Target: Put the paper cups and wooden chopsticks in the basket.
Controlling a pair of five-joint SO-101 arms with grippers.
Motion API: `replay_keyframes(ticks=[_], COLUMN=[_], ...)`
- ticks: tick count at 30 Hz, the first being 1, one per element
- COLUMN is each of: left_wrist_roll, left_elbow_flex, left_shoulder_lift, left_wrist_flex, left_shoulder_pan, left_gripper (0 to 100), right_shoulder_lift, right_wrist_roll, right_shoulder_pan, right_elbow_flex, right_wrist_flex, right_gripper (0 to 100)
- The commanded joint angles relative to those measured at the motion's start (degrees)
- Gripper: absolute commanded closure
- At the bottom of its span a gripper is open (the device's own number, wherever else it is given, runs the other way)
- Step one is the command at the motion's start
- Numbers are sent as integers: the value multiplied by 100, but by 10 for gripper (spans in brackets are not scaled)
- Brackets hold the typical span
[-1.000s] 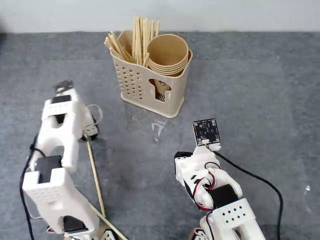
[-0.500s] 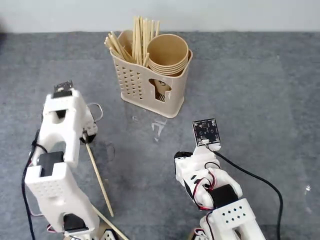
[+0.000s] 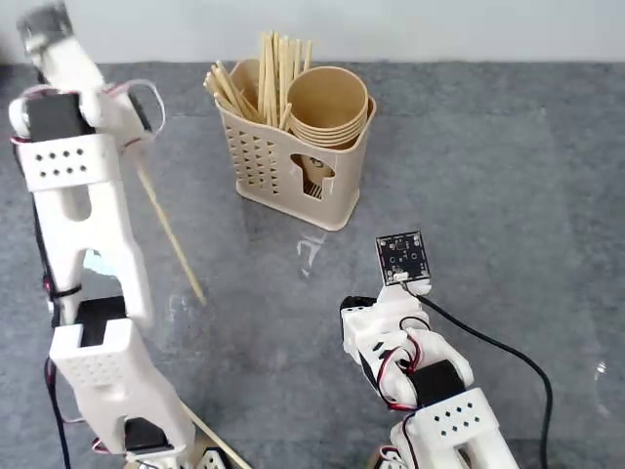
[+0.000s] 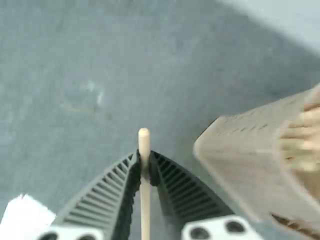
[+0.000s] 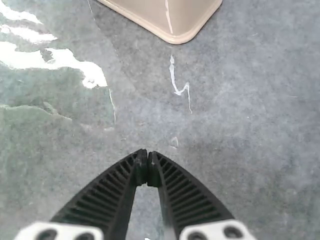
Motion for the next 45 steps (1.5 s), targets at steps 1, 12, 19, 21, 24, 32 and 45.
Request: replay_keyframes(ticks=[1, 12, 19, 21, 24, 32, 45], left_wrist_roll=[53, 1152, 1248, 1240, 1240, 519, 501], left_elbow_flex=[-1305, -3029, -2299, -2035, -1587, -602, -2334], left_shoulder_lift=[-105, -35, -35, -35, -35, -105, -114], left_wrist_flex=[97, -1609, -2945, -3332, -3745, -3824, -1829], left_shoulder_pan=[237, 624, 853, 905, 949, 1240, 1055], left_gripper=[988, 988, 988, 988, 988, 934, 776], right_shoulder_lift=[-75, -75, -75, -75, -75, -75, -75], right_wrist_roll=[62, 62, 62, 62, 62, 62, 62], right_shoulder_pan=[-4, -4, -4, -4, -4, -4, -4], right_elbow_flex=[-35, -35, -35, -35, -35, -35, -35], right_wrist_flex=[-110, -119, -119, -119, -119, -119, -119], right_gripper=[990, 990, 990, 990, 990, 990, 990])
